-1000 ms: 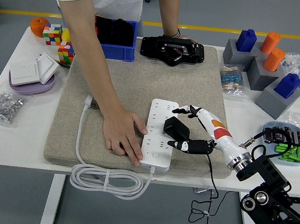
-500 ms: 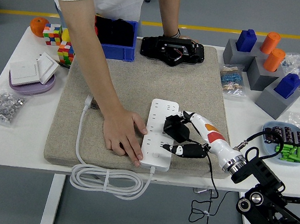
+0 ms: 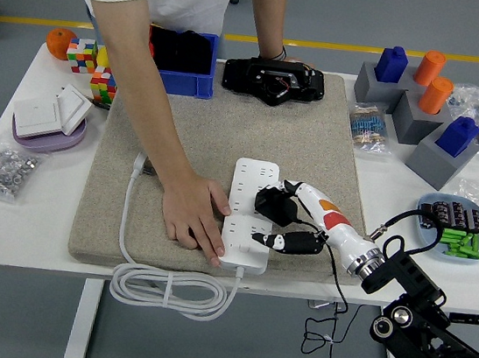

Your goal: Press the white button,pick up the black plug,place it near the board,insert it into the board

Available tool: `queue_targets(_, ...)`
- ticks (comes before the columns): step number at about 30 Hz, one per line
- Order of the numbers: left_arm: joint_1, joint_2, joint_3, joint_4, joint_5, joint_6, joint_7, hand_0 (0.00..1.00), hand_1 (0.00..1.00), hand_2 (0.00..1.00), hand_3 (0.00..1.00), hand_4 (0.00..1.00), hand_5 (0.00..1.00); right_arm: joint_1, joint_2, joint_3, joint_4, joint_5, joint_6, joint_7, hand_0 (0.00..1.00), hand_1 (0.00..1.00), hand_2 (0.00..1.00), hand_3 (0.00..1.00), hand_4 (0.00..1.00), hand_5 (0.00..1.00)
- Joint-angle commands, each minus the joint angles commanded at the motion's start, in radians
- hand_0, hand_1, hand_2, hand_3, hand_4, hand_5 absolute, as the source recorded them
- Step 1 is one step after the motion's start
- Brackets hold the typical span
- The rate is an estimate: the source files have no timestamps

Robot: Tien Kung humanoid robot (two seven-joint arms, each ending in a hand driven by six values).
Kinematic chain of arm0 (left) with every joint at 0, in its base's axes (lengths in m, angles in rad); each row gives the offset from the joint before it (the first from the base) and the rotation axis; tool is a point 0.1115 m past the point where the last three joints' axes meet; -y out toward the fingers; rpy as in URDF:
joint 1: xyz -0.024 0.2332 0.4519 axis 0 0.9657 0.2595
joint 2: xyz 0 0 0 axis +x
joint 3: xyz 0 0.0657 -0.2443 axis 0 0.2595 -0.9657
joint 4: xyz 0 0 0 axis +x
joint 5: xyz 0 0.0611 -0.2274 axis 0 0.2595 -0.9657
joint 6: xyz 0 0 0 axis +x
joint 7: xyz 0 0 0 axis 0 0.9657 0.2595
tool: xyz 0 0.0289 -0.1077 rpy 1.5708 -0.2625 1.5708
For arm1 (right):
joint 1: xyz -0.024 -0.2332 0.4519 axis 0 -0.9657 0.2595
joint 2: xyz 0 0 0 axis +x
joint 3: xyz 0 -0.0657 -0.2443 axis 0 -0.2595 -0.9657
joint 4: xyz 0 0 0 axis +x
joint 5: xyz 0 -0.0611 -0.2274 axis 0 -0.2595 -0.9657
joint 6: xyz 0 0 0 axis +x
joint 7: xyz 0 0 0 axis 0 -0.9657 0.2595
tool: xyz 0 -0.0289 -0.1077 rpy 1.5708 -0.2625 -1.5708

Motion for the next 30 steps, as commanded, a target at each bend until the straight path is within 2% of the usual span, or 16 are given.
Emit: queue_targets(30, 0.005, -0.006, -0.010, 0.000, 0.003, 0.001, 0.000, 0.772, 0.708, 0.661, 0.730, 0.656, 0.528, 0.067, 0.005, -0.089, -0.015, 0.030, 0.031, 0.012, 0.704, 0.676, 0.641, 0.633, 0.910, 0.178)
